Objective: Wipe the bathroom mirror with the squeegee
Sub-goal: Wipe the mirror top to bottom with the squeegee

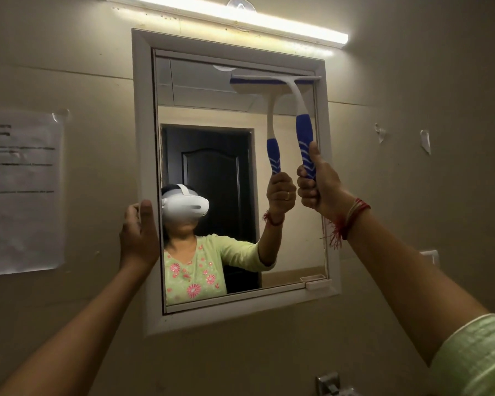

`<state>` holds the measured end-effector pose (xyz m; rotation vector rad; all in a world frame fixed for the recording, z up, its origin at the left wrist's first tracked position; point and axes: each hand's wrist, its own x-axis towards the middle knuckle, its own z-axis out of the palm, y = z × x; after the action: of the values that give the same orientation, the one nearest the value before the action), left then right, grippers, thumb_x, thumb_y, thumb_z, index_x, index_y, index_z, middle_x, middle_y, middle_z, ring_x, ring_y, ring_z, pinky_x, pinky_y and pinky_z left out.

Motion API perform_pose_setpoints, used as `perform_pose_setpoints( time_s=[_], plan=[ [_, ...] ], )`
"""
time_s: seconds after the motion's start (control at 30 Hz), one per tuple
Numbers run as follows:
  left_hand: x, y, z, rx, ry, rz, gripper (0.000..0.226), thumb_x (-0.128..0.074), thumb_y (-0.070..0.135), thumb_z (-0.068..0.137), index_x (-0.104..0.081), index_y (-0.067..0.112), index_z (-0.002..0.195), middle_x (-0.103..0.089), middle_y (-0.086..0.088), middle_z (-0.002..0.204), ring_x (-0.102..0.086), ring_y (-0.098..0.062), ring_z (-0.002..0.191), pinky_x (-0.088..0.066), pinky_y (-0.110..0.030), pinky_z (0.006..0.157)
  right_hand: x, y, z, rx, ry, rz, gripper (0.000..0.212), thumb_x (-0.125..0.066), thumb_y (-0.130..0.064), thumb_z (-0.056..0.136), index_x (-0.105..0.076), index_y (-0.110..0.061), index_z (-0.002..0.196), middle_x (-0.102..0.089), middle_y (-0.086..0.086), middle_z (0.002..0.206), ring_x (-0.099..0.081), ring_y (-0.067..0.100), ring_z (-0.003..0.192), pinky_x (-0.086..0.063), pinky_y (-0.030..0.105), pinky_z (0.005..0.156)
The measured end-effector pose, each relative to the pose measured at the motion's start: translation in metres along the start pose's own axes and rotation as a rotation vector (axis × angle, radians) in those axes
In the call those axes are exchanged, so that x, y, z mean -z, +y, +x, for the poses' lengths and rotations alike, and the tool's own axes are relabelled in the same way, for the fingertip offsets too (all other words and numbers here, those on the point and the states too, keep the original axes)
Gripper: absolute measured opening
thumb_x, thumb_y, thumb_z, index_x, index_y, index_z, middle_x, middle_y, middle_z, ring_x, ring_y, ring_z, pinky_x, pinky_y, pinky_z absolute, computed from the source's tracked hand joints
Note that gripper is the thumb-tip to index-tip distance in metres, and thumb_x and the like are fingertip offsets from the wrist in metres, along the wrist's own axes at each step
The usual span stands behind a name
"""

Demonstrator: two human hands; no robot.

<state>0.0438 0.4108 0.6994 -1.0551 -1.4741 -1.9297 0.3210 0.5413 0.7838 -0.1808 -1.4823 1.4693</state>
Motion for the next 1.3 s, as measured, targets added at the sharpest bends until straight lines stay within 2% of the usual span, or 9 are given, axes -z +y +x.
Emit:
perform_pose_setpoints(
  time_s=[0.77, 0.93, 1.1, 1.3],
  plan=[
    [0.000, 0.001, 0.000, 0.023, -0.004, -0.023, 0.043, -0.030, 0.042, 0.096, -0.049, 0.003, 0.096, -0.050, -0.008, 0.083, -0.044, -0.021, 0.077, -0.028, -0.030, 0.067, 0.022, 0.053, -0.034, -0.077, -0.002, 0.049, 0.058, -0.030, -0.060, 0.091, -0.039, -0.014, 0.057, -0.040, -0.006, 0.036, -0.033, 0.006, 0.028, -0.029, 0.012, 0.032],
    [0.000, 0.001, 0.001, 0.026, -0.015, -0.024, 0.044, -0.029, 0.042, 0.096, -0.049, 0.003, 0.098, -0.056, -0.020, 0.090, -0.045, -0.021, 0.078, -0.028, -0.029, 0.066, 0.023, 0.068, -0.047, -0.098, -0.081, 0.126, 0.067, -0.026, -0.058, 0.093, -0.052, -0.019, 0.045, -0.041, -0.008, 0.035, -0.035, 0.004, 0.027, -0.031, 0.011, 0.031],
    [0.000, 0.002, 0.000, 0.027, -0.028, -0.016, 0.045, -0.028, 0.042, 0.096, -0.048, 0.003, 0.100, -0.057, -0.025, 0.095, -0.045, -0.021, 0.079, -0.030, -0.031, 0.069, 0.035, 0.092, -0.054, -0.108, -0.002, 0.081, 0.058, -0.033, -0.061, 0.088, -0.046, -0.017, 0.053, -0.040, -0.007, 0.038, -0.033, 0.006, 0.028, -0.029, 0.012, 0.032],
    [0.001, 0.003, -0.001, 0.040, -0.032, -0.024, 0.046, -0.028, 0.044, 0.096, -0.049, 0.004, 0.105, -0.057, -0.024, 0.099, -0.046, -0.022, 0.083, -0.032, -0.032, 0.072, 0.049, 0.116, -0.067, -0.122, -0.024, 0.045, 0.053, -0.041, -0.066, 0.075, -0.044, -0.017, 0.055, -0.039, -0.007, 0.039, -0.034, 0.007, 0.030, -0.029, 0.014, 0.032]
  ],
)
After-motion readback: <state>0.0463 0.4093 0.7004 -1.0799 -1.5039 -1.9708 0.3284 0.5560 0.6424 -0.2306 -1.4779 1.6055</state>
